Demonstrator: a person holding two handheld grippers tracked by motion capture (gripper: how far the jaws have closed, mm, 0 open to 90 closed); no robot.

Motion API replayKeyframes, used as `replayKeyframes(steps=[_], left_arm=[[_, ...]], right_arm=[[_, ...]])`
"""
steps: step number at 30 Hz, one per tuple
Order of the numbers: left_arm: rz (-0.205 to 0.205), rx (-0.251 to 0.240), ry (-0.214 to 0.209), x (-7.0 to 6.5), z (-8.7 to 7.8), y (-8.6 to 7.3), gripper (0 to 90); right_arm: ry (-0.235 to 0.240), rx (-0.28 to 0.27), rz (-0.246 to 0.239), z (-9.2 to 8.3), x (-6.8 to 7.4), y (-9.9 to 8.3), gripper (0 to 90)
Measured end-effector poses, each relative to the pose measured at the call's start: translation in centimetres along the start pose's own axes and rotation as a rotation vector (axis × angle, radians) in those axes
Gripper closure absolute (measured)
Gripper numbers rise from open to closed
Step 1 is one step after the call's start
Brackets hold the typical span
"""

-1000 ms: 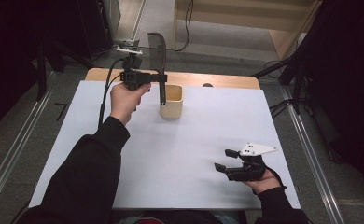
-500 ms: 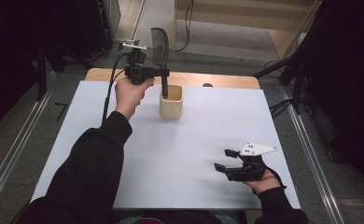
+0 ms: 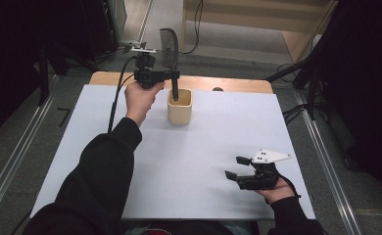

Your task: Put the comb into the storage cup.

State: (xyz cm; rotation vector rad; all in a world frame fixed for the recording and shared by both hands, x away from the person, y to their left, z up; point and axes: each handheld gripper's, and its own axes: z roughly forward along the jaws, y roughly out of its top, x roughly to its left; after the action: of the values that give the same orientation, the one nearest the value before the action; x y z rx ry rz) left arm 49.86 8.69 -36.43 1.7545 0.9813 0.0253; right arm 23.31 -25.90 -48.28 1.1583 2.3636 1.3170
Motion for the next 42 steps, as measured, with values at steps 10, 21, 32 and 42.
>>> replayKeyframes(steps=[10, 21, 32, 42], left_arm=[[0.01, -0.011, 0.01, 0.1, 0.7, -0.2, 72.7], [0.005, -0.002, 0.01, 0.4, 1.5, -0.8, 72.7], [0.0, 0.01, 0.014, 1.0, 1.8, -1.4, 72.6], [-0.002, 0.026, 0.019, 1.5, 1.9, -2.1, 72.6]], right_arm=[[-0.001, -0.005, -0.002, 0.0, 0.0, 0.0, 25.8], [0.0, -0.004, 0.001, 0.0, 0.0, 0.0, 25.8], [-0.003, -0.001, 0.004, 0.0, -0.1, 0.0, 25.8], [-0.007, 0.005, 0.002, 0.0, 0.0, 0.0, 25.8]])
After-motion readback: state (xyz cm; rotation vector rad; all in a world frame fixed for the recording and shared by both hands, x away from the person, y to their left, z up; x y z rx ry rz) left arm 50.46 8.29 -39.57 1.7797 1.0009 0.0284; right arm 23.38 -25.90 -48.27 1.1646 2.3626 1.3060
